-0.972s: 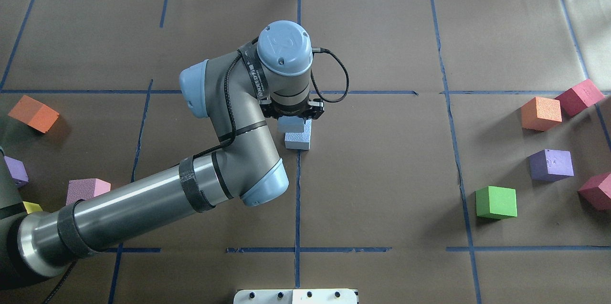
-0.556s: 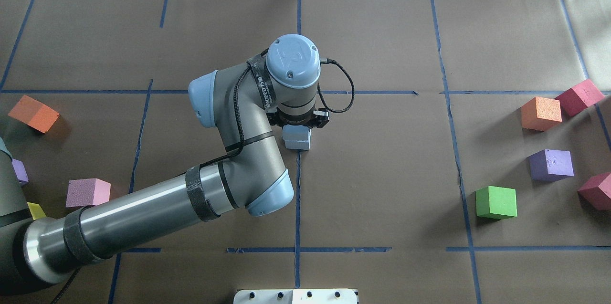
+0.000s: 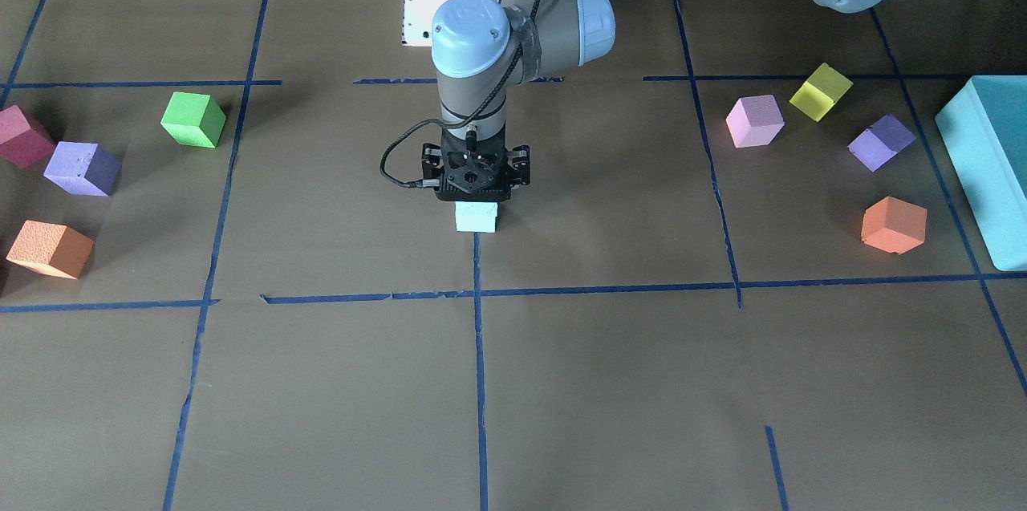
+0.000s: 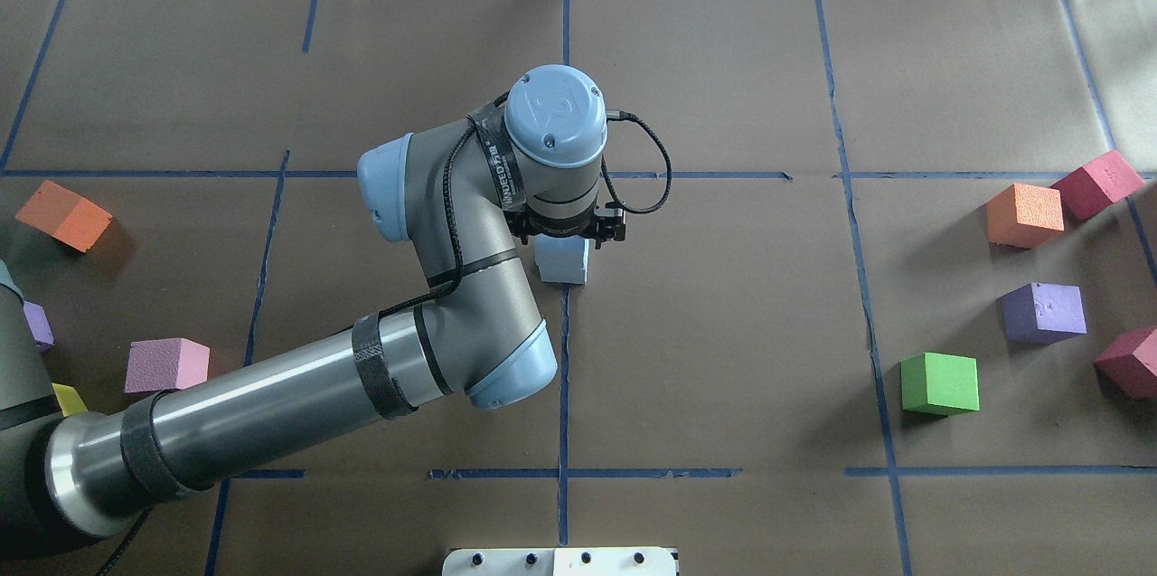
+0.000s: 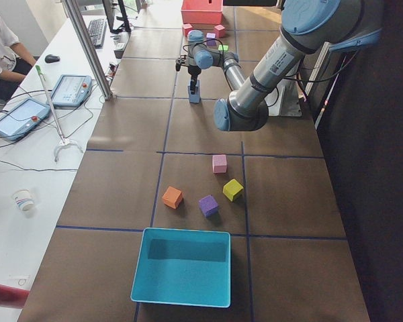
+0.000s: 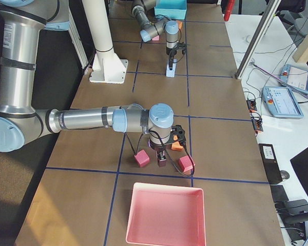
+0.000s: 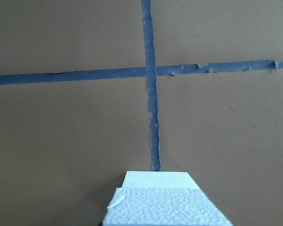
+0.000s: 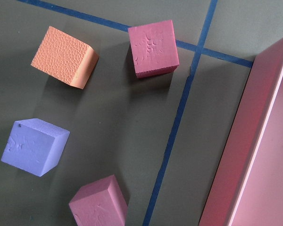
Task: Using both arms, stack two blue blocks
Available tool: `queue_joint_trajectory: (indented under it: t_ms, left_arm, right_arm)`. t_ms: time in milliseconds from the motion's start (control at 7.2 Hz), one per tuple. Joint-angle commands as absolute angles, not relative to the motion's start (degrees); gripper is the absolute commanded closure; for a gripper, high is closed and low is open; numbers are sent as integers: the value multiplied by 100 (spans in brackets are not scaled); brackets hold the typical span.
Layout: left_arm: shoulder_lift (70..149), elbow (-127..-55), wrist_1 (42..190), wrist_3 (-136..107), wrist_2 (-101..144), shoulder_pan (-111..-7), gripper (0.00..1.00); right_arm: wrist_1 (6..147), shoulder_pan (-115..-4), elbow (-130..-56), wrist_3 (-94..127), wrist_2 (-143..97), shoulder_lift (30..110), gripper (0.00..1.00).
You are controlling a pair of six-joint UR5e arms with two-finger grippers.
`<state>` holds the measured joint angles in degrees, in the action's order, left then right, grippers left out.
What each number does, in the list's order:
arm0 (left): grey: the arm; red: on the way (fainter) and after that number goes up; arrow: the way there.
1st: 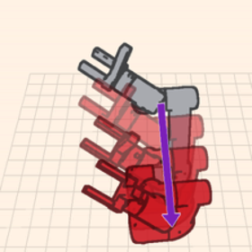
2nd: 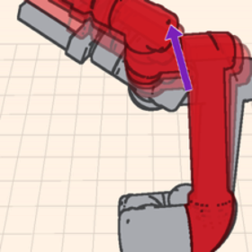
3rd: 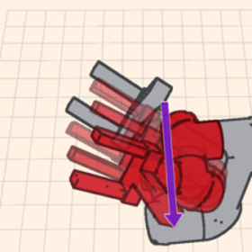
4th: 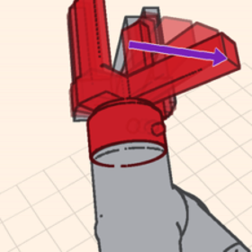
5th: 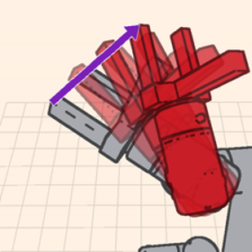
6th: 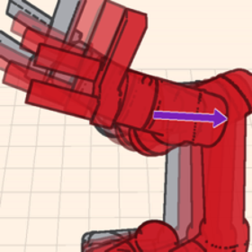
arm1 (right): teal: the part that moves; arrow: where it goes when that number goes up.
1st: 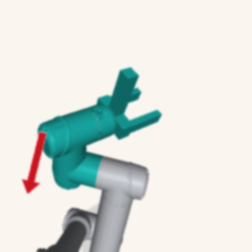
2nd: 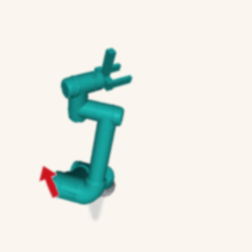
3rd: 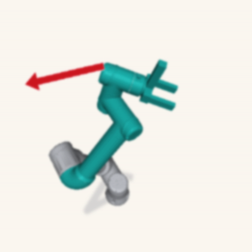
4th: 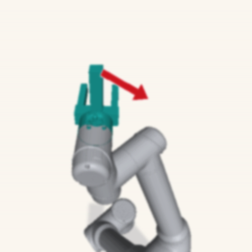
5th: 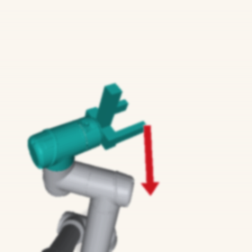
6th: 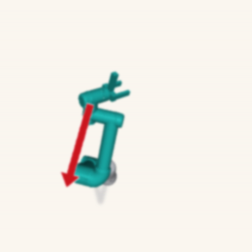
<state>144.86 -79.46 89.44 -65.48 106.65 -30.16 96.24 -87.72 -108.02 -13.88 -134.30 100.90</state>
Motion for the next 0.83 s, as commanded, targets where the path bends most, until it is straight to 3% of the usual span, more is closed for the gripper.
queue_joint_trajectory:
  t_ms: [0, 278, 556, 694]
  left_arm:
    - [14511, -8468, 8407, -6487, 10714, -3198, 0]
    - [13945, -10054, 6985, -5543, 11334, -3819, 0]
    - [12252, -11507, 6504, -3388, 11689, -4890, 0]
    - [11443, -11653, 6565, -2409, 11977, -5661, 0]
  right_arm:
    - [9624, -8771, -10793, -1397, -13430, 10090, 0]
    - [9624, -8771, -10767, -1397, -13430, 10090, 0]
    - [9615, -8771, -10767, -1397, -13430, 10090, 0]
    - [9624, -8771, -10767, -1380, -13438, 10090, 0]
